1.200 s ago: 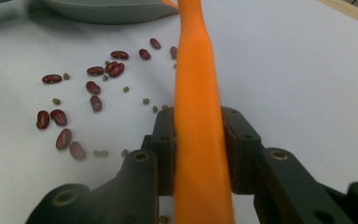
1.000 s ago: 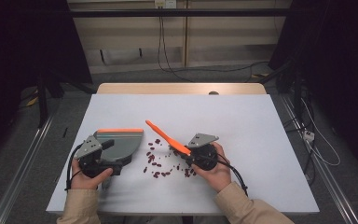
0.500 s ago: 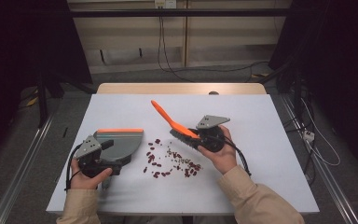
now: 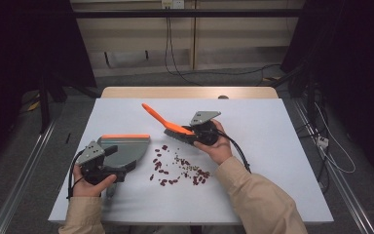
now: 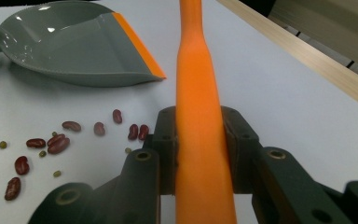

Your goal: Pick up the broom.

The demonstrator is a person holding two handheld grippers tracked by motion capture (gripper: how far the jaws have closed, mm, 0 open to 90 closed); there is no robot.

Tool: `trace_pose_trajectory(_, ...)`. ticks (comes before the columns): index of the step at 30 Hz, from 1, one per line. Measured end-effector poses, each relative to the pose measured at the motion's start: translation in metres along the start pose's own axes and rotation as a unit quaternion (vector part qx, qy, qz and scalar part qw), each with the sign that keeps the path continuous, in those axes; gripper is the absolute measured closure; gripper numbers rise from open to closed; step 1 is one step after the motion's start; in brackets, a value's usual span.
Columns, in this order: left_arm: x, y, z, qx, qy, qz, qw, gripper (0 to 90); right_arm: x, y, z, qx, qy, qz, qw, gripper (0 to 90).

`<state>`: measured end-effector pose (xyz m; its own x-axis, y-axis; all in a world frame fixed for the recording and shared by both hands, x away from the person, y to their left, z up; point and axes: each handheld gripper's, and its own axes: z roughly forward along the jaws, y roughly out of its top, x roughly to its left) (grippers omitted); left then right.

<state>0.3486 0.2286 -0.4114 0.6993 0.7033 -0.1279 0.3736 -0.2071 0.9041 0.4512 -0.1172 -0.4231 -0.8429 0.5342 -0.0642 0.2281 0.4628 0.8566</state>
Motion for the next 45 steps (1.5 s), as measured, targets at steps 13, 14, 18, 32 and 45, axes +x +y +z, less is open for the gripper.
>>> trace_pose_trajectory(13, 0.008, -0.003, -0.007, -0.003, 0.014, -0.01, 0.9998, 5.9, 0.016, 0.001, 0.024, 0.03, 0.054, -0.093, 0.9938, 69.5)
trace_pose_trajectory(14, 0.009, -0.003, -0.007, -0.004, 0.015, -0.011, 0.9998, 5.9, 0.018, 0.001, 0.024, 0.032, 0.058, -0.095, 0.9933, 69.4)
trace_pose_trajectory(18, 0.011, -0.002, -0.011, -0.006, 0.018, -0.011, 0.9997, 5.9, 0.021, -0.002, 0.018, 0.025, 0.077, -0.086, 0.993, 69.4)
trace_pose_trajectory(32, 0.014, -0.002, -0.014, -0.009, 0.024, -0.014, 0.9996, 5.9, 0.041, -0.014, -0.005, 0.022, 0.124, -0.098, 0.9871, 69.1)
trace_pose_trajectory(45, 0.013, -0.003, -0.013, -0.008, 0.023, -0.013, 0.9996, 5.9, 0.054, -0.021, -0.021, 0.023, 0.136, -0.101, 0.9853, 69.1)
